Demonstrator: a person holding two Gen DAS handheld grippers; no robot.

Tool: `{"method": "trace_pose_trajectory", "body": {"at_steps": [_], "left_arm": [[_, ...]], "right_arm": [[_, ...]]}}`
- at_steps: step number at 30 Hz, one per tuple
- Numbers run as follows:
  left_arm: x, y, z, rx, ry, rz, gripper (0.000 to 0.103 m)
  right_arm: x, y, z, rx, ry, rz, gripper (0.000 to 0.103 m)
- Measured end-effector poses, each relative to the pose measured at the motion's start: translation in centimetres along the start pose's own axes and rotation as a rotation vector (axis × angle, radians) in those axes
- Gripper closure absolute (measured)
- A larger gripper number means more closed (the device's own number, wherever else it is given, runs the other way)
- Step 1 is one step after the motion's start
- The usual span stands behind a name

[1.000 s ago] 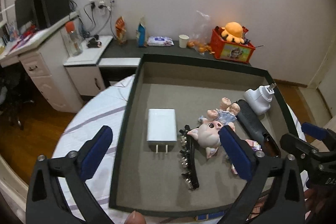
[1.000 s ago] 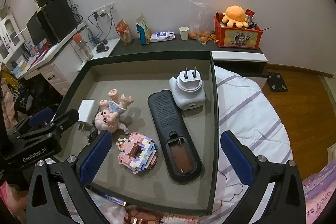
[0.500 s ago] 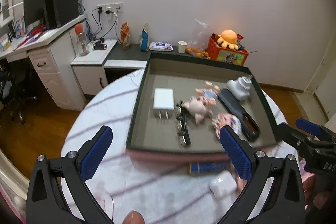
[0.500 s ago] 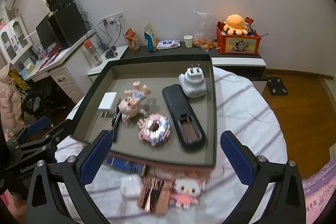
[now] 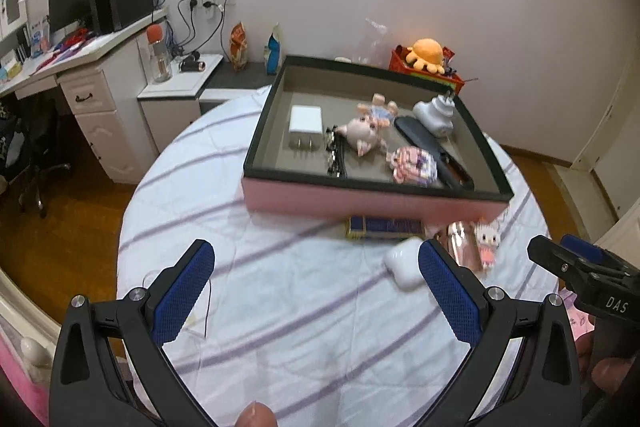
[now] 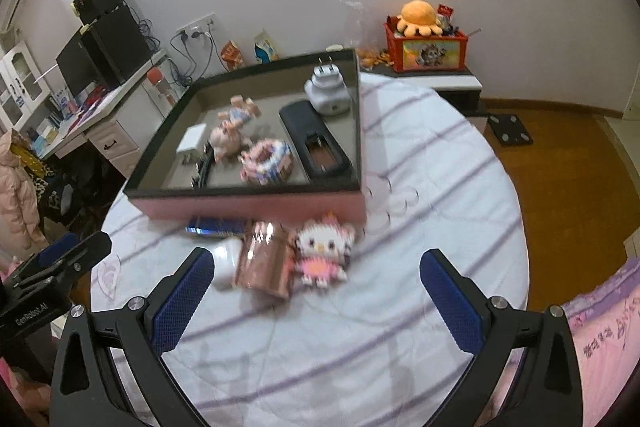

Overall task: Organize rigid objects
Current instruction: 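Withdraw the left gripper from the box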

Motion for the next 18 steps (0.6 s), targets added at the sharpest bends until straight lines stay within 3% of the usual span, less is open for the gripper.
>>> {"method": "trace_pose_trajectory", "body": {"at_steps": [18], "left_arm": [[0.4,0.1,-2.0,0.024,0.0,0.009,0.0]], "right_arm": [[1.4,-1.2,-2.2,0.048,0.025,0.005,0.0]]}}
Point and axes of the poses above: each gripper's, at about its wrist camera, not at the fingertips, and y roughly against the way its jaws point, x to its left, z to its top, the point moved 7 cm from there along -y, roughly the way its jaws point, and after that the axes turned 4 degrees about x, right-handed, at the moved point
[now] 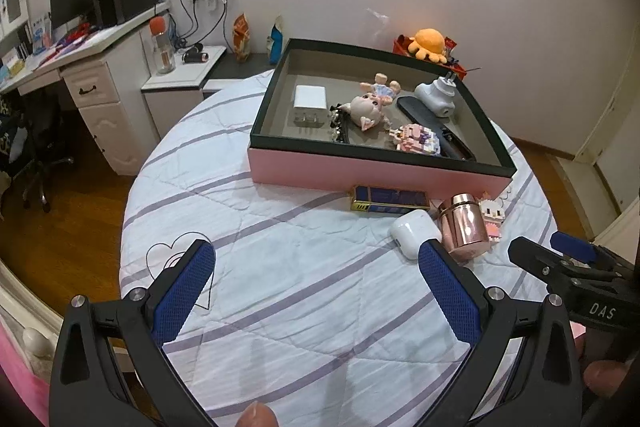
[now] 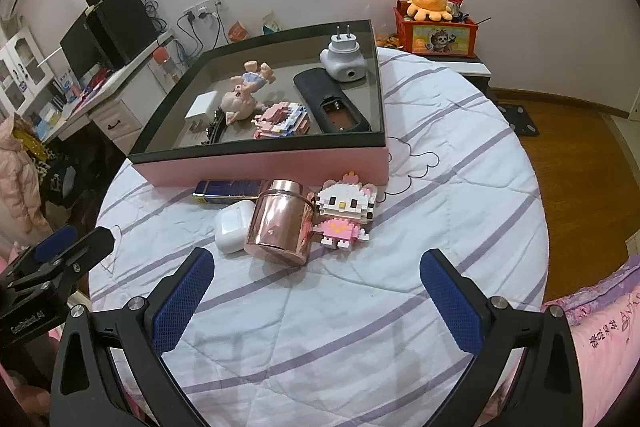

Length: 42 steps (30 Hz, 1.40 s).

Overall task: Organize rigid objects
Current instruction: 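Withdraw the left gripper from the box, then close the right gripper on the copper cylinder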

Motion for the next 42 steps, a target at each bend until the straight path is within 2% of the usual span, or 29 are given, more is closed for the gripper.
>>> {"method": "trace_pose_trajectory", "body": {"at_steps": [7,13,16,21,25,27,29,31,42], "left_arm": [[0.4,-0.8,-0.3,0.017,0.006,-0.001,0.0],[0.5,-1.5,-0.2,0.029,0.009,-0.003,0.0],[0.7,-1.9,-0.2,0.037,0.012,-0.002,0.0],[1.2,-2.5,-0.4,0.048,0.021,-0.004,0.0],[1.5,-3.0,-0.5,0.057,0.026,-0.005,0.0],[1.6,-3.2,-0.5,0.06,0.028,-0.007,0.0],[1.7,-3.2,-0.5,0.06,0.03,-0.008,0.0],[2.0,-3.3,-0.5,0.06,0.034,-0.009,0.0],[2.4,-3.8,-0.5,0.068,0.046,-0.01,0.0]], "right_arm": [[-1.1,-1.0,0.1,0.015,-0.039,-0.025,0.0],[0.3,-2.1,0.5,0.023,-0.004,-0.002,0.001],[1.1,-2.8,0.6,0.032,0.014,0.018,0.009],[2.0,-4.3,0.6,0.058,0.03,0.033,0.03],[2.5,-4.8,0.9,0.05,0.047,0.014,0.034],[2.9,-5.1,1.2,0.05,0.054,0.019,0.049],[3.3,-5.7,0.9,0.072,0.069,0.009,0.054],[3.7,-6.2,0.4,0.09,0.083,0.013,0.055],[3.1,-6.2,0.5,0.072,0.065,0.037,0.055]]}}
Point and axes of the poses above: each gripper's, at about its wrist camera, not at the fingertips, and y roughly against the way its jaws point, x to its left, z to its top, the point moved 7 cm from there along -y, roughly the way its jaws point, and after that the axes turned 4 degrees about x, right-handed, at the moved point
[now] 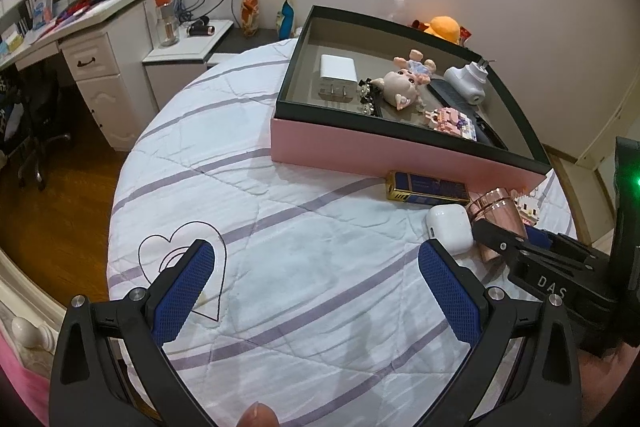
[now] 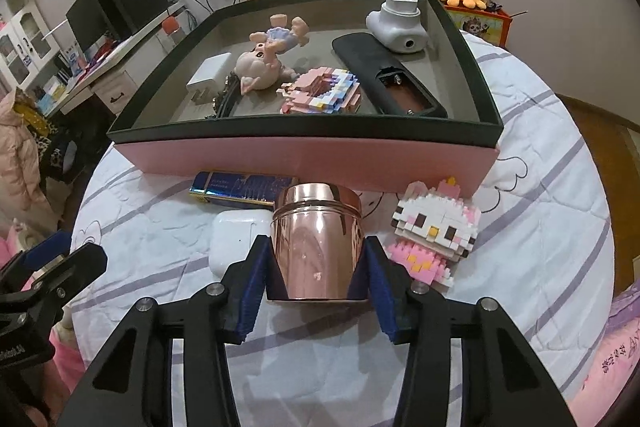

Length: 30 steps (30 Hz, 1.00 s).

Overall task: Organize rigid objects
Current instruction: 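Carry the copper cylinder with the right gripper into the box and release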

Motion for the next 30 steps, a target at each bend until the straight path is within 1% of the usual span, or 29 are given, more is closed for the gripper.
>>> {"method": "trace_pose_trajectory", "body": {"at_steps": [7,11,15,18,23,27,30], "left_arm": [[-0.6,0.4,0.2,-0.01,-0.011,0.003,0.0],[-1.2,0.9,0.6,-0.026,-0.021,0.007,0.0],[-1.3,1.5,1.8,-0.052,-0.027,0.017,0.0],[-1.2,2.0,3.5,-0.087,-0.027,0.027,0.0],[-0.8,2.1,6.4,-0.134,-0.018,0.042,0.0],[-0.3,1.4,8.2,-0.154,-0.006,0.061,0.0],[0.2,0.5,8.7,-0.149,0.003,0.077,0.0]], "right_arm": [[0.2,1.5,-0.2,-0.017,-0.009,0.032,0.055],[0.2,2.8,0.3,-0.04,-0.008,0.046,0.055],[0.6,4.4,1.3,-0.075,0.001,0.068,0.055],[1.0,5.2,2.7,-0.1,0.012,0.079,0.055],[1.1,5.6,6.4,-0.141,0.041,0.076,0.055],[2.3,3.8,9.6,-0.135,0.078,0.087,0.055],[3.3,1.9,10.7,-0.107,0.101,0.1,0.055]]}}
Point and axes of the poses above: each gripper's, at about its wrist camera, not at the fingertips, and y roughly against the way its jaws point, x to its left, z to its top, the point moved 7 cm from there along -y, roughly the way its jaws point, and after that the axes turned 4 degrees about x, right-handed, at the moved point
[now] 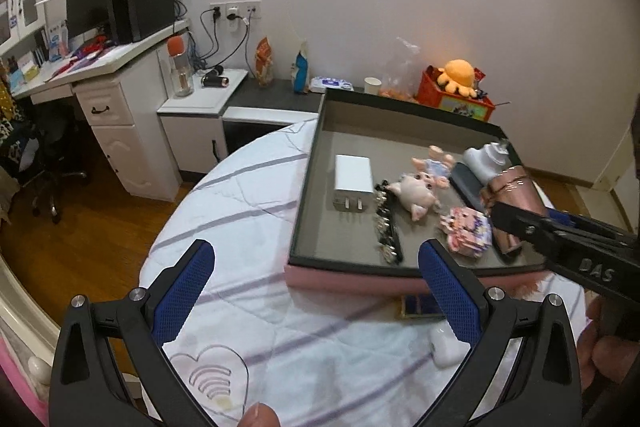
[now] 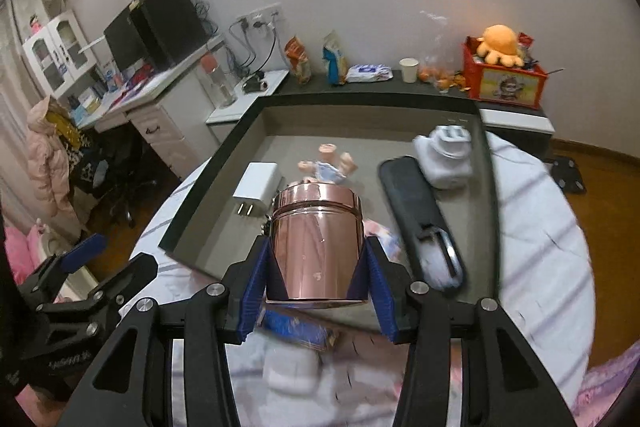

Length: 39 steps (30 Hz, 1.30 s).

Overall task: Organize rigid objects
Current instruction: 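Carry the copper cylinder with the right gripper into the box and release, then withdraw the right gripper toward the Hello Kitty block figure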

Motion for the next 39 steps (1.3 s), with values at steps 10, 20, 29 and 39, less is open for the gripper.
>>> {"method": "trace_pose_trajectory", "body": {"at_steps": [10,20,29,39], "left_arm": [[1.8,-2.7,-0.5,0.053,0.036,0.024,0.0],[0.9,-0.8,-1.0,0.035,0.028,0.009,0.0],[-1.5,2.7,-1.9,-0.002,-0.008,-0.023,0.0],[-4.6,5.0,-4.4,0.012,-0.056,-0.056,0.0]], "right_arm": [[1.3,-5.3,-0.6,0.103,0.056,-0.018,0.055],[0.6,-2.4,-0.8,0.045,0.039,-0.036,0.021],[-3.1,3.4,-3.3,-0.039,-0.093,-0.063,0.018],[-6.2,7.4,-9.4,-0.043,-0.208,-0.077,0.017]]}}
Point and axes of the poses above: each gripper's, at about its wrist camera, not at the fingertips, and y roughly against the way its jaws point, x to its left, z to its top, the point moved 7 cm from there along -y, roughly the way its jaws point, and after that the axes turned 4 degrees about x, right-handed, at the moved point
